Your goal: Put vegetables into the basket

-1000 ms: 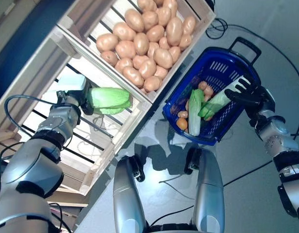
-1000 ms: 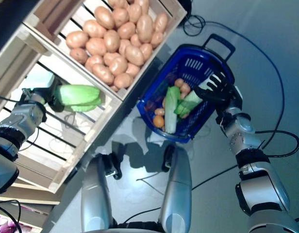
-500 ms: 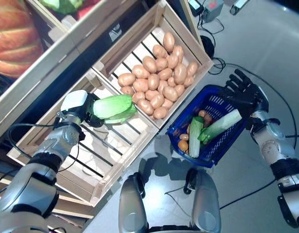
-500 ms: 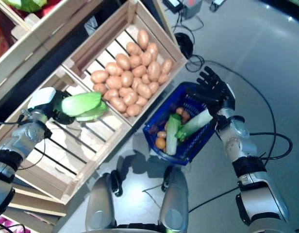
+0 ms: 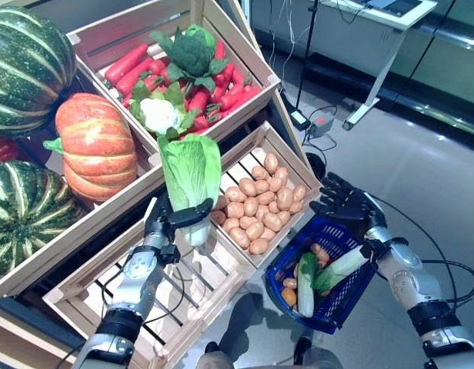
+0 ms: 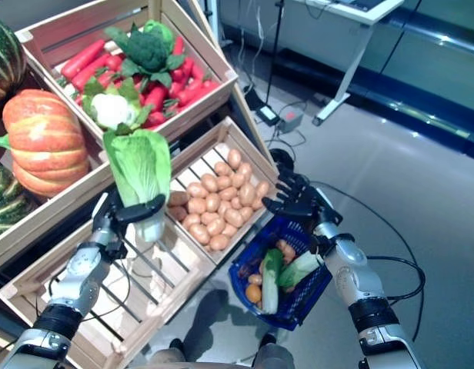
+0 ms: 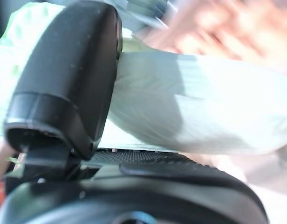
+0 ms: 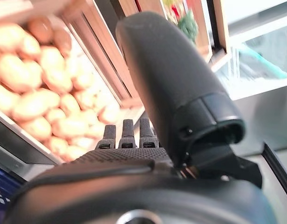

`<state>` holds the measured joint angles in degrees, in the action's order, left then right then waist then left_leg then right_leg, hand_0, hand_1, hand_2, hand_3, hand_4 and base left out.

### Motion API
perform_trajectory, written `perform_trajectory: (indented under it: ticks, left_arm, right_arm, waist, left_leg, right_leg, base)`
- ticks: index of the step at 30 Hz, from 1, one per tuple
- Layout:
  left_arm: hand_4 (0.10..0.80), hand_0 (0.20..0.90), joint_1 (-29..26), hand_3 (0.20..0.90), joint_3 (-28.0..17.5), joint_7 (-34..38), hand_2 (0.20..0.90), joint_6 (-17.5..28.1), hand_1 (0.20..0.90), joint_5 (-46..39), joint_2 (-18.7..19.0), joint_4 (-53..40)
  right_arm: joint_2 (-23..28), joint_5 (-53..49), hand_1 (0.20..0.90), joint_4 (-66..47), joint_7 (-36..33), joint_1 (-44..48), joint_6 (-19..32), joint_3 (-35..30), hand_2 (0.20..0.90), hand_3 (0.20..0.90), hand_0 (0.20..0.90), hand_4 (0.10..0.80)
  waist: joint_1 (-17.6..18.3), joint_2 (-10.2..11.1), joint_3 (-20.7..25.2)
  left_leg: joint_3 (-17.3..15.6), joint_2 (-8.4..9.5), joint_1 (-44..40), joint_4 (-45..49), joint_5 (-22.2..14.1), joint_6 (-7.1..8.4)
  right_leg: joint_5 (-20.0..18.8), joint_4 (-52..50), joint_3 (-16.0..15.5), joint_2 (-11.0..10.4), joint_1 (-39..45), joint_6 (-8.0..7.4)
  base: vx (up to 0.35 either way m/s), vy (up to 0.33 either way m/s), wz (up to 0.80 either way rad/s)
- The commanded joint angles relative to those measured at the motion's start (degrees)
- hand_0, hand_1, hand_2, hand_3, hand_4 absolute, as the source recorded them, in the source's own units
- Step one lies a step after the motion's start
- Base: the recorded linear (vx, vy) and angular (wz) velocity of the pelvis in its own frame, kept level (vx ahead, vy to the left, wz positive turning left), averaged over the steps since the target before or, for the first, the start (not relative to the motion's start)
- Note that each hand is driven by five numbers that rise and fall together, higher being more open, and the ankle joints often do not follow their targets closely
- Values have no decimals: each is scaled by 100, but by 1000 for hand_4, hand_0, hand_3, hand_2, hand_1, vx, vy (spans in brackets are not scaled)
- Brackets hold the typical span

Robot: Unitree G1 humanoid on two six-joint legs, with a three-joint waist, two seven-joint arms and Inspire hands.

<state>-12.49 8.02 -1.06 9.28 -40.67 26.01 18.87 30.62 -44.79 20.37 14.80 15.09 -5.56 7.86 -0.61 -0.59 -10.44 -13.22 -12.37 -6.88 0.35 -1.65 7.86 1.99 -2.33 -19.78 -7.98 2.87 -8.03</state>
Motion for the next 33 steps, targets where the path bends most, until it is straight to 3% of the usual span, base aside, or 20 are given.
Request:
perform_trajectory:
  ticks: [1, 7, 14, 18, 25, 33]
  left_arm:
    - [400, 300, -368, 300, -272, -299, 300, 531, 300, -651, 176, -496]
    - [400, 300, -548, 300, -94, -681, 300, 190, 300, -1859, -17, -1131]
    - [400, 300, -784, 300, 39, -598, 300, 90, 300, -2268, -29, -998]
    - [400, 300, -696, 300, 88, -437, 300, 56, 300, -1551, -8, -998]
    - [400, 300, -512, 300, 183, -415, 300, -107, 300, -373, -48, -826]
    - [400, 300, -430, 300, 413, -316, 300, -42, 300, 960, 143, -500]
  right_arm:
    - [63, 50, 900, -464, 641, 134, -68, -37, 900, 900, 900, 800]
    - [400, 194, 900, -600, 1245, 290, -519, 269, 900, 900, 900, 800]
    - [665, 107, 900, -808, 1493, 558, -505, 499, 900, 900, 900, 800]
    - [586, -551, 900, -1270, 1315, 583, -270, 363, 900, 900, 900, 800]
    - [237, -631, 900, -1847, 1043, 634, 115, 77, 900, 900, 900, 800]
    - [206, -1128, 900, -2317, 1066, 870, 66, -57, 900, 900, 900, 800]
  waist:
    - [-2, 205, 749]
    - [47, 264, 822]
    - [146, 286, 836]
    - [163, 271, 816]
    - [138, 239, 813]
    - [87, 245, 804]
  left_leg:
    - [-3, 201, 271, -418, 489, -85]
    - [34, 201, 151, -535, 441, -82]
    - [14, 193, 54, -535, 377, -81]
    - [-6, 197, 6, -535, 345, -89]
    - [-34, 211, -54, -535, 282, -118]
    - [-60, 241, -87, -535, 264, -135]
  right_leg:
    - [-404, 515, -73, -319, 320, 5]
    - [-508, 696, -4, -227, 402, -11]
    - [-508, 703, 76, -191, 451, -15]
    - [-505, 727, 114, -171, 478, -20]
    - [-474, 733, 157, -171, 515, -37]
    - [-468, 733, 188, -181, 542, -47]
  base:
    - [23, -51, -2]
    - [9, -47, 4]
    - [13, -18, 1]
    - [0, 0, 0]
    - [5, 0, -1]
    - [0, 0, 0]
